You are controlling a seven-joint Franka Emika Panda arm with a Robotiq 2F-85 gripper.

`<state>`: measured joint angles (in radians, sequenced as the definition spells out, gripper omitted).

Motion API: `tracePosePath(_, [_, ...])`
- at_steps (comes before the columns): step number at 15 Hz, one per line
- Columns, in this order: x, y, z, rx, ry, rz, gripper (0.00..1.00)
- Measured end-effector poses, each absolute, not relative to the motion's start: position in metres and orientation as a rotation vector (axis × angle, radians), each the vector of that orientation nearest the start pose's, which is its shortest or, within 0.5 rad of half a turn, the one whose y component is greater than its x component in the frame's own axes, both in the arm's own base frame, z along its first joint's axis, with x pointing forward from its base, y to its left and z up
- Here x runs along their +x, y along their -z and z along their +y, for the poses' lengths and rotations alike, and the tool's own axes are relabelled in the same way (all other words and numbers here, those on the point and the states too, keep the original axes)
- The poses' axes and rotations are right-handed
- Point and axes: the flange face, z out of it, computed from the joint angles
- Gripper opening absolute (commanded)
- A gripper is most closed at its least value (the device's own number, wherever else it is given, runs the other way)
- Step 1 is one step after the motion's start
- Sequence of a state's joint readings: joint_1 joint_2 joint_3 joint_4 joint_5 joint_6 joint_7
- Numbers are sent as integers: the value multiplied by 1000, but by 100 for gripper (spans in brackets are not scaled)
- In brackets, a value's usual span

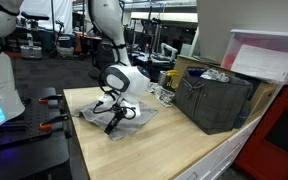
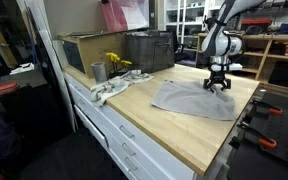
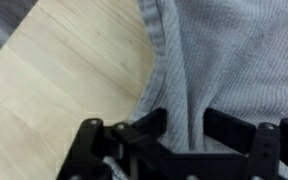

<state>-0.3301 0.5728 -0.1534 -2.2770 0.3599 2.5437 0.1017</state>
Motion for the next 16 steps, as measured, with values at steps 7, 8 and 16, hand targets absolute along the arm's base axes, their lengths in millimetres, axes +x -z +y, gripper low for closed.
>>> tracePosePath(7, [427,-107,-255,-2918,-415,1278,52])
tracePosePath(8, [432,-113,-254,-2965,-411,1278,59])
tracePosePath(16, [488,-215,-222,-3209,-163,1258,100])
